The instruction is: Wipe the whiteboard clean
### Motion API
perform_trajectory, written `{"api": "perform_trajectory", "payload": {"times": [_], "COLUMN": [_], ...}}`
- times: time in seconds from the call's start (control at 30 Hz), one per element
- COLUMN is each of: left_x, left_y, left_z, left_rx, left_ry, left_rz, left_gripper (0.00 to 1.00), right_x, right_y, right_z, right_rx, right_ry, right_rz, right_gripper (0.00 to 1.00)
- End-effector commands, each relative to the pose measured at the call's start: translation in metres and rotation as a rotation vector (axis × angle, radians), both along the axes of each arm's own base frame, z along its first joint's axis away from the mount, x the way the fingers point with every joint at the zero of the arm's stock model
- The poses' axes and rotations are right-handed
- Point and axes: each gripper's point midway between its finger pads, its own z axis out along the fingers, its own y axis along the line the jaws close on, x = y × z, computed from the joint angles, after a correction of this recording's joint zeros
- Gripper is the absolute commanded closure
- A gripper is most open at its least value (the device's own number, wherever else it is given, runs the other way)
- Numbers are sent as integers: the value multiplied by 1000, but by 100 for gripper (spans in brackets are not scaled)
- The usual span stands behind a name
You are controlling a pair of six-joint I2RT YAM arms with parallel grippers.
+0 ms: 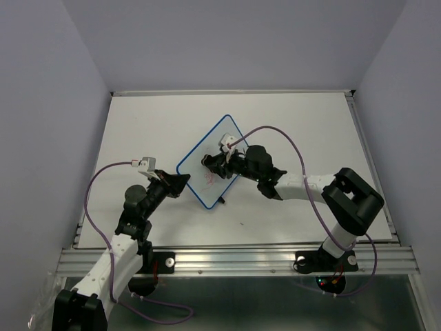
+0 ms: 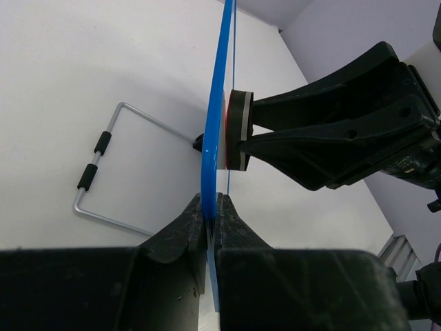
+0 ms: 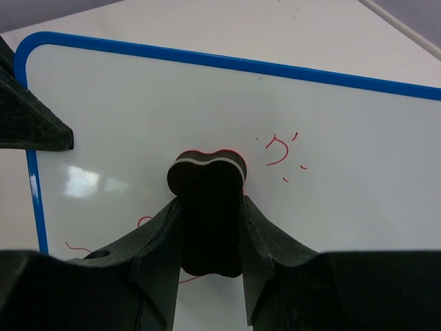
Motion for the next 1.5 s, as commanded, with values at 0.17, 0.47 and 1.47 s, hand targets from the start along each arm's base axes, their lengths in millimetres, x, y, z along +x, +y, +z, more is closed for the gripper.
{"api": "perform_trajectory", "payload": {"times": [0.17, 0.47, 1.47], "left_x": [2, 1, 2], "left_y": [6, 6, 4], "left_z": [-16, -14, -15], "left_rx": [51, 50, 58], "left_ry": [55, 49, 52], "left_rz": [32, 31, 30], "left_gripper": [100, 100, 100], "right_x": [35, 80, 63], "right_y": [-17, -40, -13], "right_z": [28, 52, 14], "right_rx": [101, 188, 86], "right_ry": [-75, -89, 12], "right_rz": [-262, -434, -363], "right_gripper": [90, 89, 96]}}
